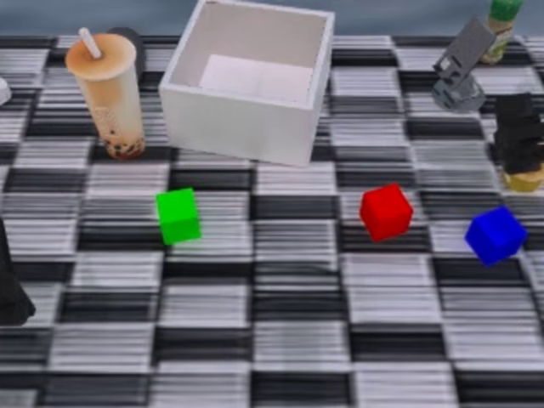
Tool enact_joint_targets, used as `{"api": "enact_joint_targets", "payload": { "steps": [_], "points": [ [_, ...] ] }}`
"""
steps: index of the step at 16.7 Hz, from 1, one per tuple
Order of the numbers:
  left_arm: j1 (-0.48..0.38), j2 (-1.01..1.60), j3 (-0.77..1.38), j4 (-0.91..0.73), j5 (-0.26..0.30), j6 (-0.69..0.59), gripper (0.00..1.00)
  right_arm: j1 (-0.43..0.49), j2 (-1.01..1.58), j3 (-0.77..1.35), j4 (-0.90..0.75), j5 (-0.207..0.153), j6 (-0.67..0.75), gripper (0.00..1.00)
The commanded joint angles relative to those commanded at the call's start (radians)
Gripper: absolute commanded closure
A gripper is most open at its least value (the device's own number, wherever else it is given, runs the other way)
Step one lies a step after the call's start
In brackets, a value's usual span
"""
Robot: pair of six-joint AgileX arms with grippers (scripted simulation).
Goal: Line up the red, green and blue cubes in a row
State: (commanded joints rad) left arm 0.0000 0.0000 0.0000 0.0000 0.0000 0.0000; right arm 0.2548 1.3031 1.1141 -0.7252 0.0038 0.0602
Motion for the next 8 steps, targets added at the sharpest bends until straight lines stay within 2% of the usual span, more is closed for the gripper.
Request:
{"api": "enact_joint_targets", "payload": {
  "steps": [4,8],
  "points": [
    [0.0,0.0,0.0,0.0,0.0,0.0,0.0,0.082,0.43,0.342,-0.233,-0.001,0.018,0.0],
    [0.0,0.0,0.0,0.0,0.0,0.0,0.0,0.147,0.742,0.624,-0.41,-0.001,0.033,0.0]
  ]
}}
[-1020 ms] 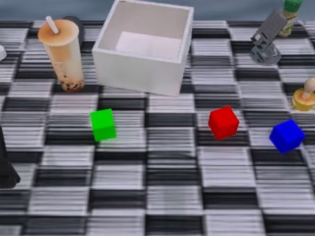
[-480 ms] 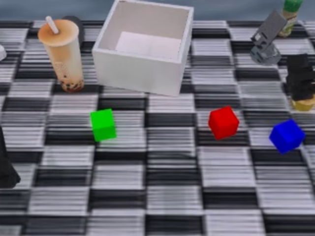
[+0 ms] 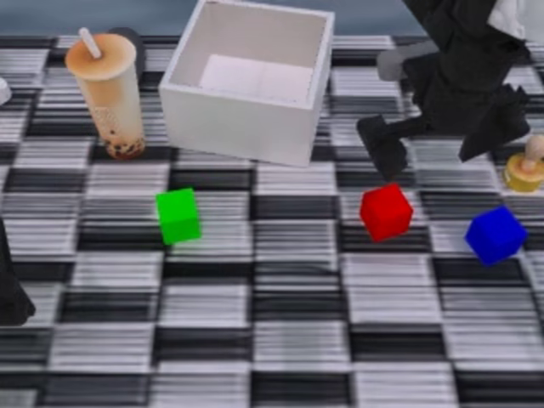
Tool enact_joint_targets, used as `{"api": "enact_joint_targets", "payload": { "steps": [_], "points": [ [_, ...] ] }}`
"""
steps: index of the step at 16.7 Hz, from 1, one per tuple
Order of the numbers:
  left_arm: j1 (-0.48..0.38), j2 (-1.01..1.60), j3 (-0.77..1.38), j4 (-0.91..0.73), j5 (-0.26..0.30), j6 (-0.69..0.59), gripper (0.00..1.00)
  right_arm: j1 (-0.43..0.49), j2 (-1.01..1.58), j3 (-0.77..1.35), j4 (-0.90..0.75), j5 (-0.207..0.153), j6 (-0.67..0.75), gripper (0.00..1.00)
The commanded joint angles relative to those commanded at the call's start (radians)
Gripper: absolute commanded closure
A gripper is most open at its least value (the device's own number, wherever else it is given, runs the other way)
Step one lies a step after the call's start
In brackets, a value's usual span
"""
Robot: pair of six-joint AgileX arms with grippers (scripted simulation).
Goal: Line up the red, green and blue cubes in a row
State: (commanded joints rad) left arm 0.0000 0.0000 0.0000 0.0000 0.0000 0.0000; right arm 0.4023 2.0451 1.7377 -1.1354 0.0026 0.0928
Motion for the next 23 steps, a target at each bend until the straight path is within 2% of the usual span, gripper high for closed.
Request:
{"api": "enact_joint_targets", "payload": {
  "steps": [5,12,20,23],
  "points": [
    [0.0,0.0,0.0,0.0,0.0,0.0,0.0,0.045,0.217,0.214,-0.114,0.001,0.01,0.0],
    [0.0,0.0,0.0,0.0,0.0,0.0,0.0,0.045,0.235,0.226,-0.119,0.001,0.01,0.0],
    [0.0,0.0,0.0,0.0,0.0,0.0,0.0,0.05,0.313,0.039,0.152,0.002,0.013,0.0],
    [0.0,0.0,0.0,0.0,0.0,0.0,0.0,0.051,0.323,0.017,0.178,0.002,0.014,0.0]
  ]
}}
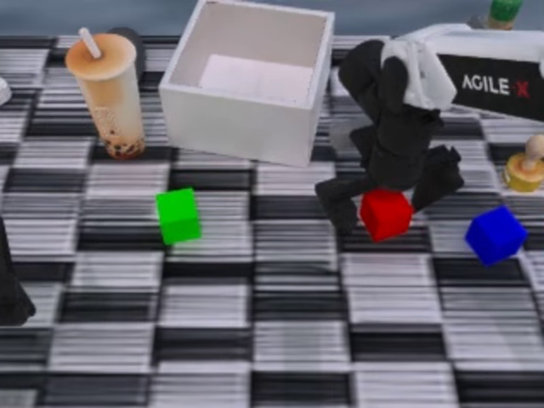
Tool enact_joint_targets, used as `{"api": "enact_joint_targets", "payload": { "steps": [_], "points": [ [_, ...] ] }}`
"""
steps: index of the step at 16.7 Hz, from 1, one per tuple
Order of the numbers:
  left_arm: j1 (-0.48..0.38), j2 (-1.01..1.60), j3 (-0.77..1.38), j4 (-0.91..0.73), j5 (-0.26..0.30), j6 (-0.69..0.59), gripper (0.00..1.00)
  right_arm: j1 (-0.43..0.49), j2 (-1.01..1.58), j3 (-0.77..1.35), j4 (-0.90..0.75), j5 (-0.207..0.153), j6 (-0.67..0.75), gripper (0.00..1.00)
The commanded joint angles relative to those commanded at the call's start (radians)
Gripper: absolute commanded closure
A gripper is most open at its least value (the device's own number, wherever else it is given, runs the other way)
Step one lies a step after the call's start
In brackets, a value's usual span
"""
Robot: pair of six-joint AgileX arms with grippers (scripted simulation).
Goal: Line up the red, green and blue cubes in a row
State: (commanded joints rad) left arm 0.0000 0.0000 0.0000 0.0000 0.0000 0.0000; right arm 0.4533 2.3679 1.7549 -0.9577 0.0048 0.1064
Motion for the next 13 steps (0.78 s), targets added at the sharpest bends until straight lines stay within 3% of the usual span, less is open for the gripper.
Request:
{"api": "enact_joint_targets", "payload": {
  "steps": [2,13],
  "points": [
    [0.0,0.0,0.0,0.0,0.0,0.0,0.0,0.0,0.0,0.0,0.0,0.0,0.0,0.0],
    [0.0,0.0,0.0,0.0,0.0,0.0,0.0,0.0,0.0,0.0,0.0,0.0,0.0,0.83]
  ]
}}
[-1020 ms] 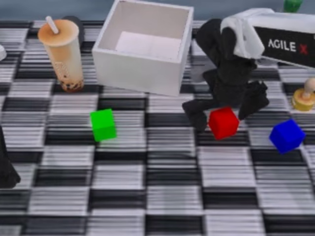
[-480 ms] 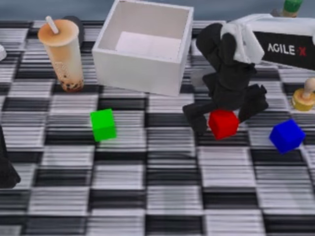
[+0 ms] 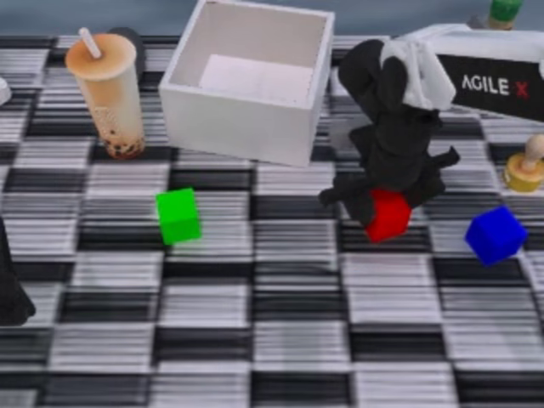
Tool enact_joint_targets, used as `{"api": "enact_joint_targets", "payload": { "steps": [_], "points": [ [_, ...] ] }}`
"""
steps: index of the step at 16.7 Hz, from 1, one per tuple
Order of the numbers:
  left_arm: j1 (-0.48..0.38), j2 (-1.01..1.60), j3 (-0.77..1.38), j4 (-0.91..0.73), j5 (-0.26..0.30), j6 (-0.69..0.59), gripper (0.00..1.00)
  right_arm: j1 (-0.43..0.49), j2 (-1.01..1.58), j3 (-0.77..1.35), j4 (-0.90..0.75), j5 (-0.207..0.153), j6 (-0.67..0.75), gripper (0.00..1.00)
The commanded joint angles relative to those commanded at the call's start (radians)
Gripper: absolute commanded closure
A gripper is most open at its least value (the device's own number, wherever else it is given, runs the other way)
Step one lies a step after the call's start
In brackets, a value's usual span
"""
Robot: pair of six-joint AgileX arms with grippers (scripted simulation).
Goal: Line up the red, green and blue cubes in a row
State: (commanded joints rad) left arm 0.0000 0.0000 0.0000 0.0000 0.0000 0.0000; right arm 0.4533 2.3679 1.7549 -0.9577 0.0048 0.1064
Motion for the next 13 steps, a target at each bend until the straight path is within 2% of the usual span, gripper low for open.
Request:
{"api": "enact_joint_targets", "payload": {
  "steps": [2,3,13],
  "points": [
    [0.0,0.0,0.0,0.0,0.0,0.0,0.0,0.0,0.0,0.0,0.0,0.0,0.0,0.98],
    [0.0,0.0,0.0,0.0,0.0,0.0,0.0,0.0,0.0,0.0,0.0,0.0,0.0,1.0],
    [0.0,0.0,0.0,0.0,0.0,0.0,0.0,-0.001,-0.032,0.023,-0.025,0.002,-0.001,1.0]
  ]
}}
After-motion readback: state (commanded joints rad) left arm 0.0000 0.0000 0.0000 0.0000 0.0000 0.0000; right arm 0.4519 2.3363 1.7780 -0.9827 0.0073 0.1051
